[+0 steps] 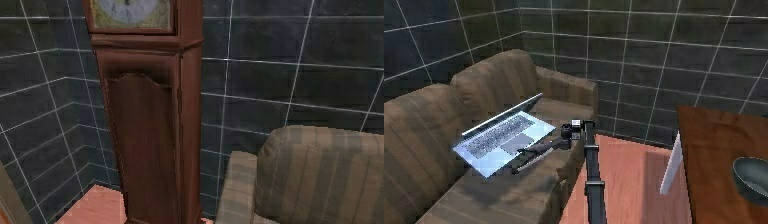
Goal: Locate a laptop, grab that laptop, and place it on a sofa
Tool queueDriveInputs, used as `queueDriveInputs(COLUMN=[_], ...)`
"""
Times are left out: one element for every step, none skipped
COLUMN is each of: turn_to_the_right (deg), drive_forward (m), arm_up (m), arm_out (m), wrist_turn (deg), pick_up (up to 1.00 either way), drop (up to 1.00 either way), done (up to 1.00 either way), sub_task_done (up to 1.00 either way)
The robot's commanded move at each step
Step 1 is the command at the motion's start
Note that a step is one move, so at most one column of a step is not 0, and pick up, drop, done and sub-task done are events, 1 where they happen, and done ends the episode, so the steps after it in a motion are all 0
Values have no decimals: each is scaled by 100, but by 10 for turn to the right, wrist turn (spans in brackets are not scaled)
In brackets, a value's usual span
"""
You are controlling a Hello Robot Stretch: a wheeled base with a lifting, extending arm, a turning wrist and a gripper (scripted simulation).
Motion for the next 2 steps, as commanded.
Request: queueDriveInputs(turn_to_the_right=[0,0], drive_forward=[0,0], arm_up=[0,10], arm_out=[0,0], wrist_turn=[0,0], pick_up=[0,0], drop=[100,0], done=[0,0], sub_task_done=[0,0])
